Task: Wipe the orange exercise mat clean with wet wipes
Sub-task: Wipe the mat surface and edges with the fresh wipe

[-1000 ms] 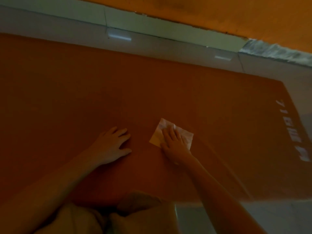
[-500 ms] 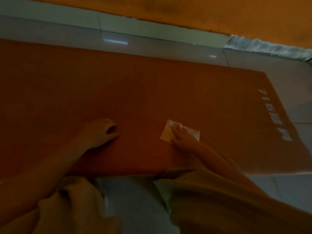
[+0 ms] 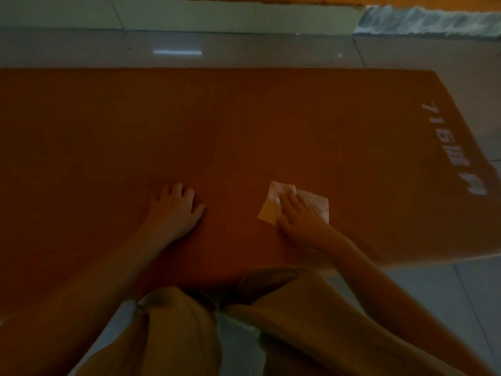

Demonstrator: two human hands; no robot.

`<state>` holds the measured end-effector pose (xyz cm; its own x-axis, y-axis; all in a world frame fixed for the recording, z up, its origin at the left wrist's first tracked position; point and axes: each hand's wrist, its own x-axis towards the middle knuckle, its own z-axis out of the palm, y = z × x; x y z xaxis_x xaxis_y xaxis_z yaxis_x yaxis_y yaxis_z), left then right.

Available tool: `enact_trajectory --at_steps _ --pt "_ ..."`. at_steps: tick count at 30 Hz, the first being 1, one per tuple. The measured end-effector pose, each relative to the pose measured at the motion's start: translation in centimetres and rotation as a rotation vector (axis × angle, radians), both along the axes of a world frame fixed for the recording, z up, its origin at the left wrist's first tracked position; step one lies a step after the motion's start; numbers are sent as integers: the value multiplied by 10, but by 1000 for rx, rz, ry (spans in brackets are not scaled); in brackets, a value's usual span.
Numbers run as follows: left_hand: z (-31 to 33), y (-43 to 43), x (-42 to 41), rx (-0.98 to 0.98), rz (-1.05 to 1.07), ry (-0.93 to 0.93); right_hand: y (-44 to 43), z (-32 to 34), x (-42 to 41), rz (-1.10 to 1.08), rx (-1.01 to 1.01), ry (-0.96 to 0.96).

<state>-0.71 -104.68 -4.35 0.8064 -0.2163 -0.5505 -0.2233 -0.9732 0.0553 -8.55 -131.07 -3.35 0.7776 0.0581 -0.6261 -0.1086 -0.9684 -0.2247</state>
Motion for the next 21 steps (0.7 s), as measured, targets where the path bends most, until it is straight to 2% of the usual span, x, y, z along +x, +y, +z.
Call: enact_trajectory --at_steps 4,7,11,13,17,21 --pt "-1 -12 -2 -67 95 -52 16 0 -20 176 116 -34" --pt "-8 -22 -12 -140 62 -119 -8 5 -47 249 164 1" --pt "-13 -20 -19 -223 98 -144 -40 -6 -41 74 33 -1" --pt "-13 -20 -19 -214 76 -135 -29 -8 -34 0 36 -32" --pt "-12 -20 -21 -230 76 -131 -2 -3 -36 115 126 -44" --pt "-10 -19 -24 -256 92 -146 -19 19 -56 214 132 -4"
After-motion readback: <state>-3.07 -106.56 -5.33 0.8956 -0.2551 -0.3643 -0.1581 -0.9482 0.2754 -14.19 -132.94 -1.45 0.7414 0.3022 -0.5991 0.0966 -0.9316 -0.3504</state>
